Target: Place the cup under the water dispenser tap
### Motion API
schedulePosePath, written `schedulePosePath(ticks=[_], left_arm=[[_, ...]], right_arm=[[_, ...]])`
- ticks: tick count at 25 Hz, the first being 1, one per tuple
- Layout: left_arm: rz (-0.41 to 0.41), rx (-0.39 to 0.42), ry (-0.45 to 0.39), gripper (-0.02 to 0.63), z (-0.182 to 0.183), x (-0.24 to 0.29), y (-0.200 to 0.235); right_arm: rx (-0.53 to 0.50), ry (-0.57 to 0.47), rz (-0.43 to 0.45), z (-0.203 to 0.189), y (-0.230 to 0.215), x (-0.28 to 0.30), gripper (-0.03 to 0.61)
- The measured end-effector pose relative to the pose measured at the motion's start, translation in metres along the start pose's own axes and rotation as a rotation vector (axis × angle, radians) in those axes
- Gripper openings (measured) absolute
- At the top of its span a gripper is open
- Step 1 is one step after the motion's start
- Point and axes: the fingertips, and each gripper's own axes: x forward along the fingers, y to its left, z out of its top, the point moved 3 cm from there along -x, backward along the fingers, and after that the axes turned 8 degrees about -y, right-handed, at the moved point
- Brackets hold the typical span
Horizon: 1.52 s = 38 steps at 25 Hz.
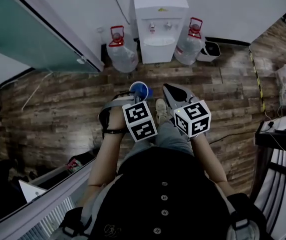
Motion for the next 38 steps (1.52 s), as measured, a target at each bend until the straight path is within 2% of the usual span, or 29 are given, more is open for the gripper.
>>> schedulePosePath(ticks=[18,27,38], left_arm=[[-0.016,-0.049,0.037,0.018,0.046,0.074,0.152],[-0.030,-0.071,0.059,0.018,0.054,0.097,0.177],[-0.069,-0.054,0.066,0.018,0.058,0.114,0.194]], right_arm=[[0.006,0.067,0.061,0.045,-0.129,0.103,0.000],[-0.018,0.093,0.081,0.048,-0.155,0.126,0.000],[0.022,0.121,0.069,0.041,-0.174,0.141,0.000]])
